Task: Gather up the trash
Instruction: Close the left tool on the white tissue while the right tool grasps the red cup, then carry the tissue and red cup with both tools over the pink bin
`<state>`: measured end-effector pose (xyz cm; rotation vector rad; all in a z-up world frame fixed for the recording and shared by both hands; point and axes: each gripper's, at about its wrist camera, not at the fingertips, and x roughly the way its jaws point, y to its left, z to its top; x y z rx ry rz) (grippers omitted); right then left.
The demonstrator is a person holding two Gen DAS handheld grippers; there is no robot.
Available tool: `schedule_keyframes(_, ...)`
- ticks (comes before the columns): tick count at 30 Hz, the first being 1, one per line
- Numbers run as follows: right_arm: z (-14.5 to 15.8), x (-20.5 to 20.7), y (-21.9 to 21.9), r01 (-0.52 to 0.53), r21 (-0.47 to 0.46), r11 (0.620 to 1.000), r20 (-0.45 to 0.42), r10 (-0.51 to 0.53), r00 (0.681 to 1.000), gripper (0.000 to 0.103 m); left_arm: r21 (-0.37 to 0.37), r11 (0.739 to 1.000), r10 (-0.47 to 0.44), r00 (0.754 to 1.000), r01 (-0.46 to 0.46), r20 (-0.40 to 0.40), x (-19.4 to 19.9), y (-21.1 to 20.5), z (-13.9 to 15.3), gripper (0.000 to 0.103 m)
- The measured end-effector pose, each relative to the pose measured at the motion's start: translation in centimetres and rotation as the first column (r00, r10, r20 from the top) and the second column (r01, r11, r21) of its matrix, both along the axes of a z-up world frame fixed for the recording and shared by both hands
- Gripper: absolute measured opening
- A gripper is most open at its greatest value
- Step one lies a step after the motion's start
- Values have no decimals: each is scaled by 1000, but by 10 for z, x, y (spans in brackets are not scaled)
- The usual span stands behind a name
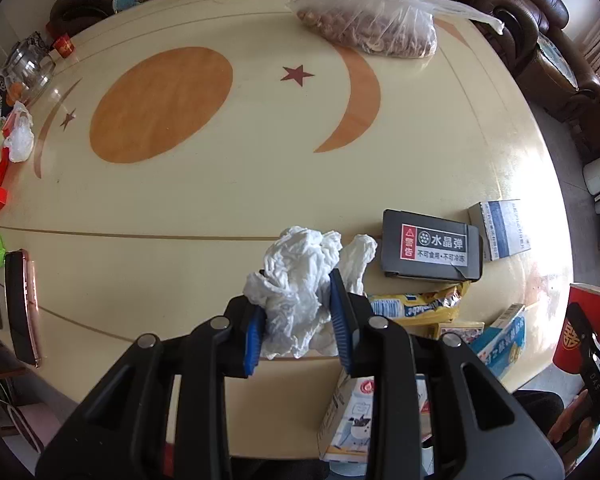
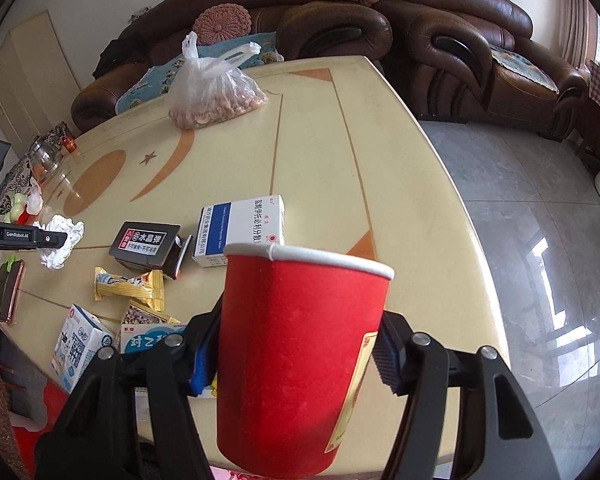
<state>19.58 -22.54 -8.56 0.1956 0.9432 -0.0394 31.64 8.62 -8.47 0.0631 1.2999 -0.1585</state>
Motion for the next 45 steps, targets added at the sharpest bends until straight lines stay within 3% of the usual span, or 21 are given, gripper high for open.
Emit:
schedule_keyframes(13,55,-49,24,-51,-11,999,83,52,995,61,10,999,-51,992,50,115,-84,-5,53,30)
schedule_keyframes(21,75,-86,35,-67,-25,997,111,69,991,61,15,994,-105,983,104,152,-135,-13,71,30)
schedule_keyframes(34,83,-144,54,-116,-21,993,108,117,987,61,1,986,-168,975,169,148,-200,-29,64,30)
schedule_keyframes(45,69,-183,61,-140,-19,990,90,141,986,61,0,969,-244,961,247,128,-243,-56,43,30)
